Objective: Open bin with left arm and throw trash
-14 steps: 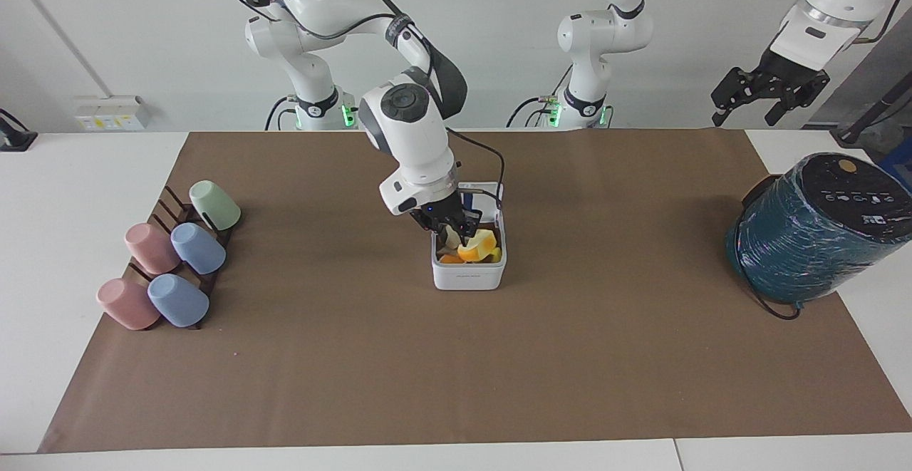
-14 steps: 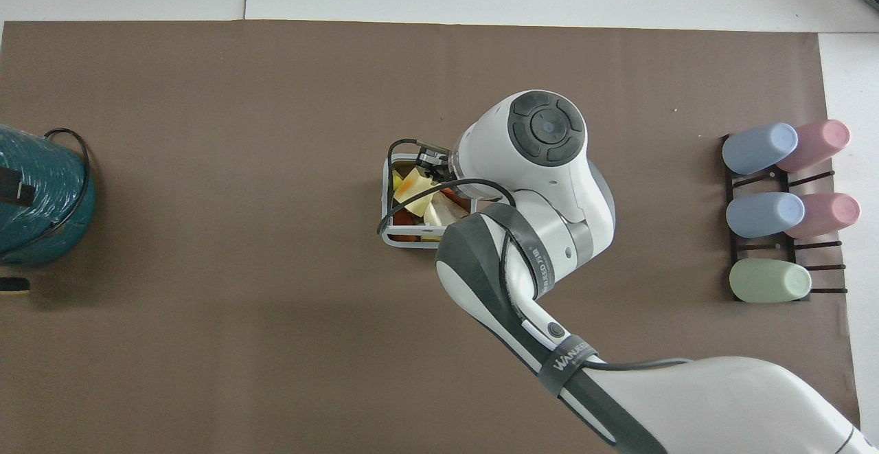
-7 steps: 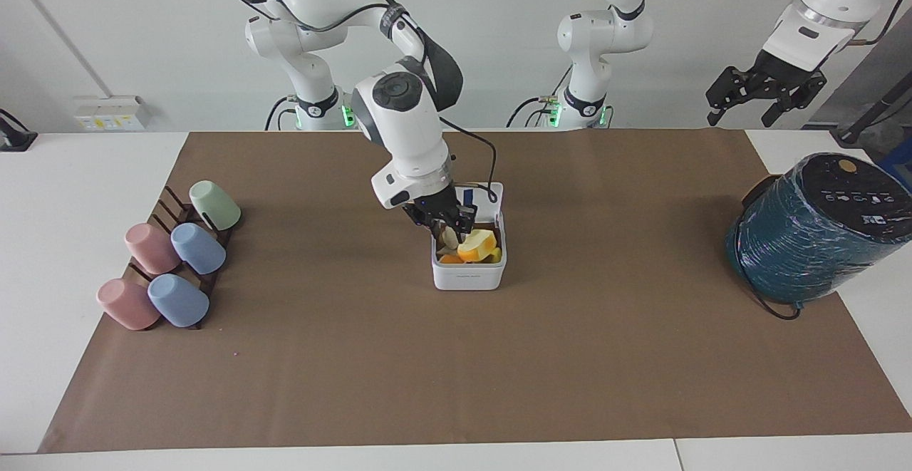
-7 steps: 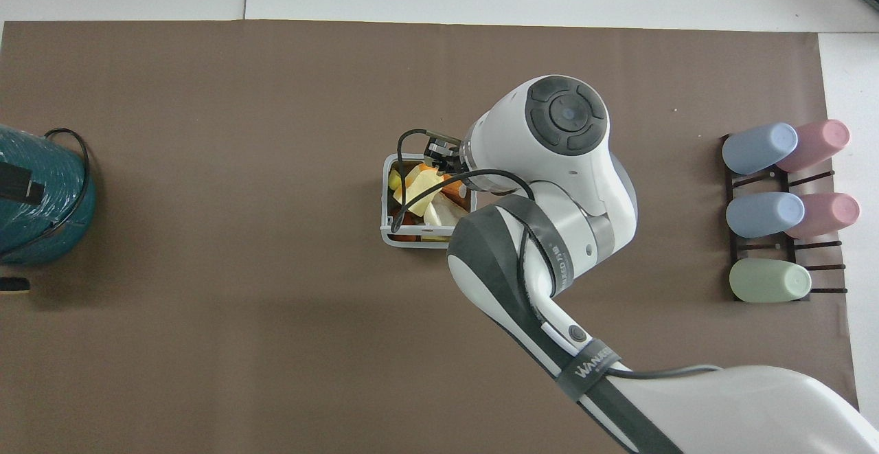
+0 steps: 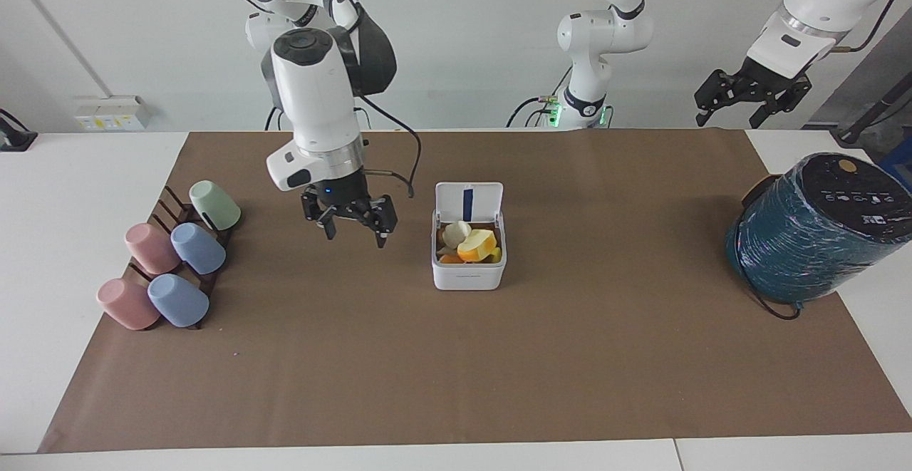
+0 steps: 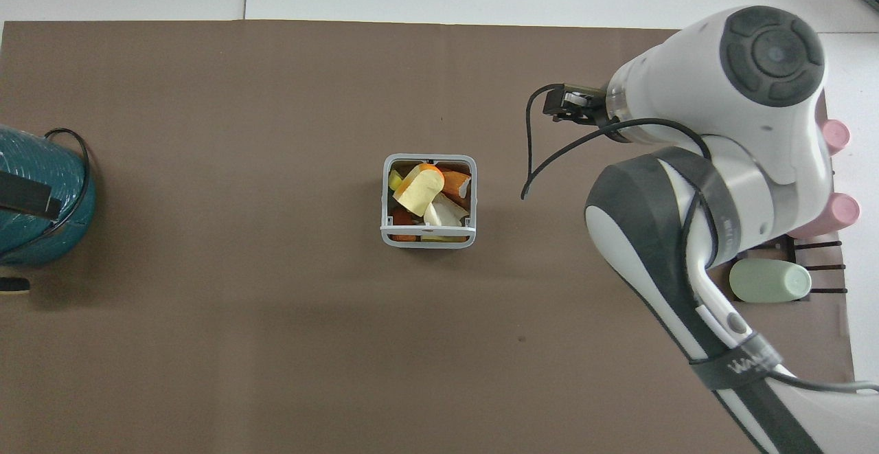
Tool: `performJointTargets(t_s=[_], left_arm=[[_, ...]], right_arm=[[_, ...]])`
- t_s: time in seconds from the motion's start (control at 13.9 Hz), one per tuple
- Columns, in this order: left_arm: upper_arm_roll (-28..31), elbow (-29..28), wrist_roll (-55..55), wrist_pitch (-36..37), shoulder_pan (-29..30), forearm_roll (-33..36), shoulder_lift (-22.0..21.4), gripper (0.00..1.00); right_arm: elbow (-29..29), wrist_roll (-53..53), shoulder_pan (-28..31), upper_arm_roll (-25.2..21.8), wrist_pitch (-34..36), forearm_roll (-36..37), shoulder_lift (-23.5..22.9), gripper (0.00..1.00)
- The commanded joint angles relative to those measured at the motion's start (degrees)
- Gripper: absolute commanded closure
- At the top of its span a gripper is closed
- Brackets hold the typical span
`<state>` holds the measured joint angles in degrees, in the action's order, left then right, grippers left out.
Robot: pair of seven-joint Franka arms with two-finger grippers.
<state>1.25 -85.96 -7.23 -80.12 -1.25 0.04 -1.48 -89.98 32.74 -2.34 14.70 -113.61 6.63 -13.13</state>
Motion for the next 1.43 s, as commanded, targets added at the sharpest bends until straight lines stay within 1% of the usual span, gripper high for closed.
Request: performJointTargets(t_s=[0.0,0.22,0.29,0.36,0.57,0.72,0.86,1.36], left_arm=[[0.7,-4.4,-0.4,-2.6,-0.5,1.5,-3.1,0.0],[0.5,-4.3,-0.3,-2.6,-0.3,1.5,-3.1,0.0],[0.4,-4.3,-0.3,-2.3,-0.2,1.5,-3.1,0.0],[0.4,-4.3,-0.2,-2.1,-0.2,1.5,-3.2,0.0],[0.4,-4.3,-0.7,-2.7,-0.2,1.5,-3.1,0.0],[0.5,-4.2,-0.9,-2.7,-0.1,1.5,-3.1,0.0],[0.4,-4.3,-0.9,-2.7,-0.2,1.5,-3.1,0.0],[0.4,-4.6,-0.2,-0.7,-0.5,1.5,-3.6,0.0]], right_arm=[[-0.7,-6.8,5.0,0.8,4.8,0.8,4.9,0.0],[-0.6,-9.2,9.1,0.6,10.0,-0.1,9.0,0.0],[-0.6,-11.4,9.4,-0.1,12.0,-1.0,10.2,0.0],[-0.5,-13.8,8.7,-3.2,14.8,-1.4,12.0,0.0],[-0.6,-19.0,2.9,-14.5,21.7,-5.0,16.5,0.0],[-0.8,-22.8,1.0,-18.6,23.8,-5.1,17.2,0.0],[-1.8,-25.7,0.7,-18.9,23.6,-5.1,17.2,0.0],[-1.2,-25.6,1.6,-18.0,23.9,-5.4,16.4,0.0]])
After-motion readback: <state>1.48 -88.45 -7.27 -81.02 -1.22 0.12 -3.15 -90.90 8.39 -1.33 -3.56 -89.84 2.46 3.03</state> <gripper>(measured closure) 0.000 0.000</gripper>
